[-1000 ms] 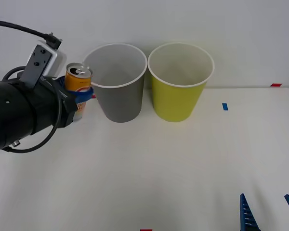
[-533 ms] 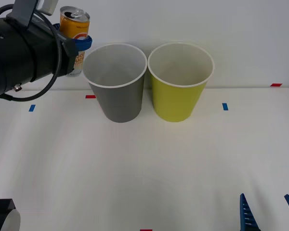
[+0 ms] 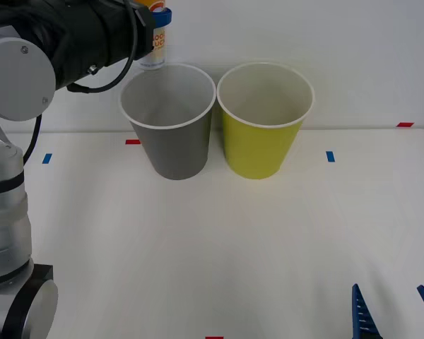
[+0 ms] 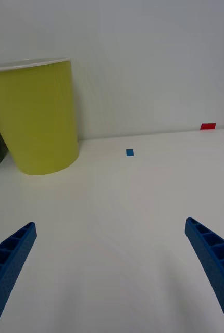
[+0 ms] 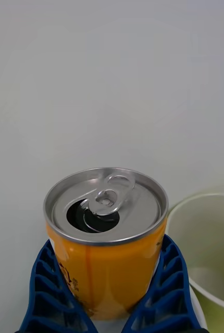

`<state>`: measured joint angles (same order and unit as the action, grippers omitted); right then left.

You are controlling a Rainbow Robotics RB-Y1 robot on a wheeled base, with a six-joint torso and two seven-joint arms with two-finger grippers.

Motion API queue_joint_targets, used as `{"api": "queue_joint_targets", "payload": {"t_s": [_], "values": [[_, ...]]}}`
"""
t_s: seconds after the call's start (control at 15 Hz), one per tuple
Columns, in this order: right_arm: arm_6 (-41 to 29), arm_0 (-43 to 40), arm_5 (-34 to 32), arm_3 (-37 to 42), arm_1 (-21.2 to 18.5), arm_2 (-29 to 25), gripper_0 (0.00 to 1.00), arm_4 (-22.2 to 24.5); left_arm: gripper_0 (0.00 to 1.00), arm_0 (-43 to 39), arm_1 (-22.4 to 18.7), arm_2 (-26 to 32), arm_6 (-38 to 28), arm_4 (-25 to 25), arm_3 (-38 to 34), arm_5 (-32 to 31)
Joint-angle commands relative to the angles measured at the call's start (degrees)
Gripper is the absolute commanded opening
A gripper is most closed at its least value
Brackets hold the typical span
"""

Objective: Put cans in the gray bin and PET bottles in the light green bin.

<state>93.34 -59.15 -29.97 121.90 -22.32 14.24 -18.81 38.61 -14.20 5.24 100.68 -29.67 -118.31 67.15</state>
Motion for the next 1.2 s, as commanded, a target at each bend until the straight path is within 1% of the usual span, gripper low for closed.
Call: {"api": "queue_joint_targets", "payload": {"t_s": [0.07,0.2,0.47,0.73,0.93,1.2], "values": [[0.00,0.00,0.00,0.00,0.00,0.00,0.99,0.00,0.00,0.06,0.14,-2.95,0.13,0.58,6.16,-7.03],[0.00,0.00,0.00,0.00,0.00,0.00,0.99,0.00,0.00,-0.02,0.31,-3.83,0.13,0.58,10.03,-11.34],[0.00,0.00,0.00,0.00,0.00,0.00,0.99,0.00,0.00,-0.02,0.66,-4.45,0.31,0.76,14.60,-15.20],[0.00,0.00,0.00,0.00,0.00,0.00,0.99,0.00,0.00,-0.11,2.33,-4.45,0.39,1.72,16.45,-16.79],[0.00,0.00,0.00,0.00,0.00,0.00,0.99,0.00,0.00,-0.11,2.42,-4.45,0.57,2.25,16.45,-16.79],[0.00,0.00,0.00,0.00,0.00,0.00,0.99,0.00,0.00,-0.11,2.25,-4.45,1.18,1.72,16.45,-17.05]]}}
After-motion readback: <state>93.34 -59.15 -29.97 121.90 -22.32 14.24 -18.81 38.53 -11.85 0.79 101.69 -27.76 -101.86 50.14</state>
